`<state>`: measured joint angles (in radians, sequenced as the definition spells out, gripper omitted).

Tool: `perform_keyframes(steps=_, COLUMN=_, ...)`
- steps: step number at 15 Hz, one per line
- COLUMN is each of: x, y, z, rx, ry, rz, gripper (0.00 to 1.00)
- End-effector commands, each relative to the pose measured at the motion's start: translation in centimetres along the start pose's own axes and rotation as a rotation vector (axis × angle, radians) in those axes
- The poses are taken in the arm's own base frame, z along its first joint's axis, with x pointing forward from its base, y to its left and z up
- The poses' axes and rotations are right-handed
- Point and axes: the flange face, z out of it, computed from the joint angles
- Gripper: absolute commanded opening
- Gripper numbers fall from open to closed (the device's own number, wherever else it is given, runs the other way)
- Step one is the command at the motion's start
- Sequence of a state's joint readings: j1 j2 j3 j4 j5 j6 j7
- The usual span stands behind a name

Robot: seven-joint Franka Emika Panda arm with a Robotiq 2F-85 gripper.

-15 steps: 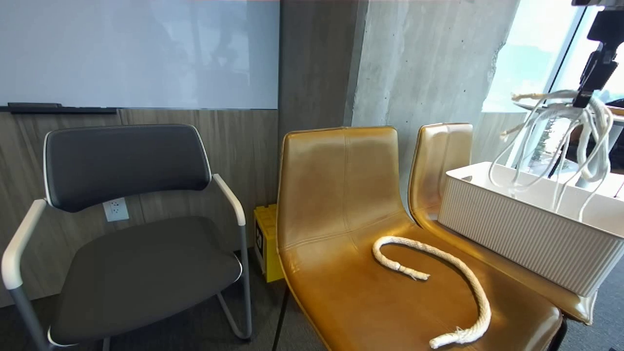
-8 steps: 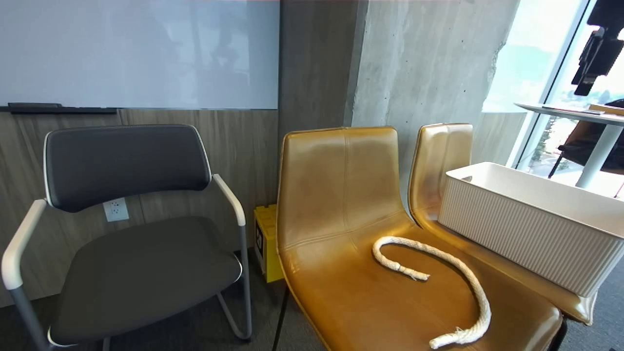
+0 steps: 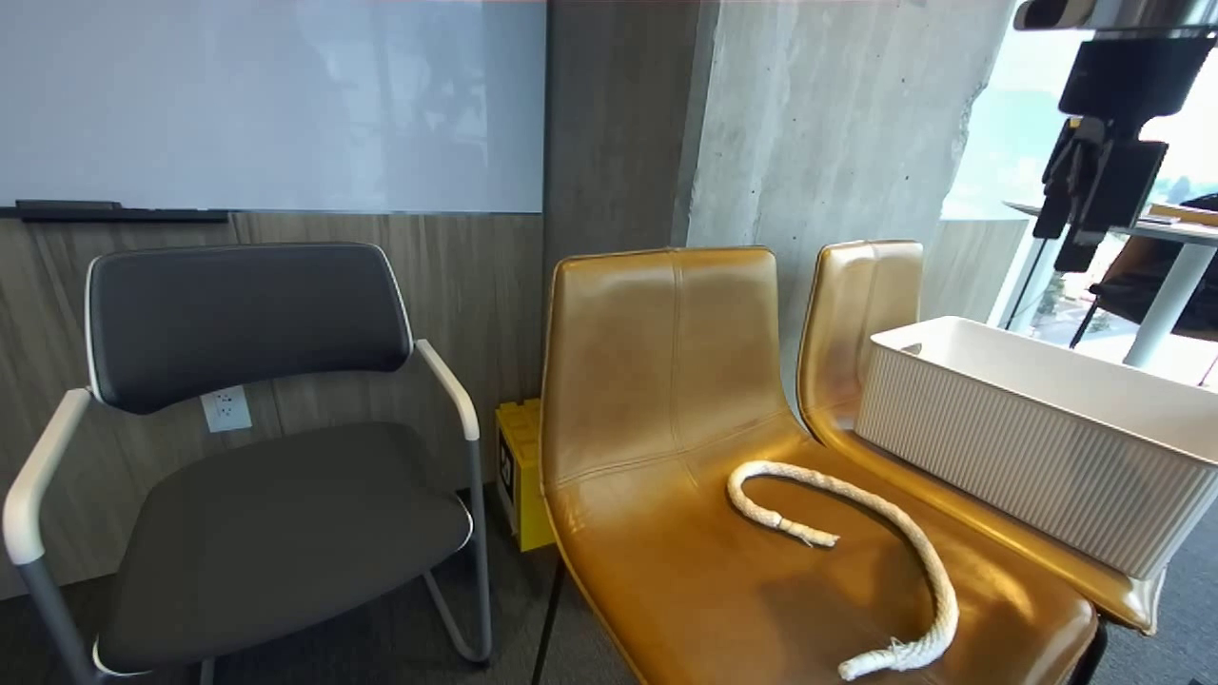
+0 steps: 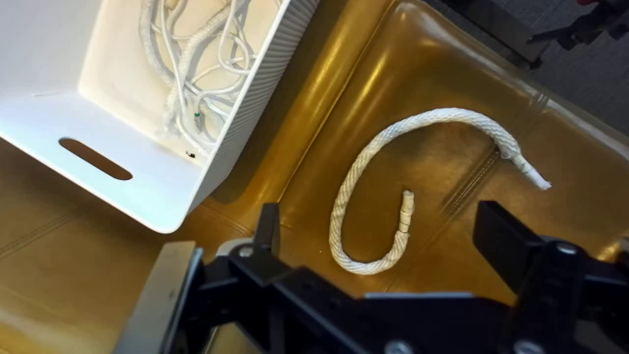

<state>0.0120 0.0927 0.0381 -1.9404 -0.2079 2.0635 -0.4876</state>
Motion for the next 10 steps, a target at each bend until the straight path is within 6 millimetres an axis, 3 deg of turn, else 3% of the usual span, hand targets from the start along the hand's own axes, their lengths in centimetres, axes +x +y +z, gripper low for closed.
perform_keyframes(steps=1, x=1.5, y=-5.6, z=3.8, rx=0.014, ry=-0.010, rz=-0.020, gripper=1.00)
perform_keyframes(steps=3, x=2.7, y=-8.2, z=6.7, rx=0.019, ry=-0.019, rz=-0.007, gripper=1.00)
perform_keyframes(steps=5, x=3.6, y=-9.6, z=9.3, rx=0.002, ry=-0.026, rz=0.042, gripper=1.00)
perform_keyframes(steps=10, x=4.7, y=-9.1, z=16.3, rx=-0.055, ry=-0.074, rz=0.200, gripper=1.00)
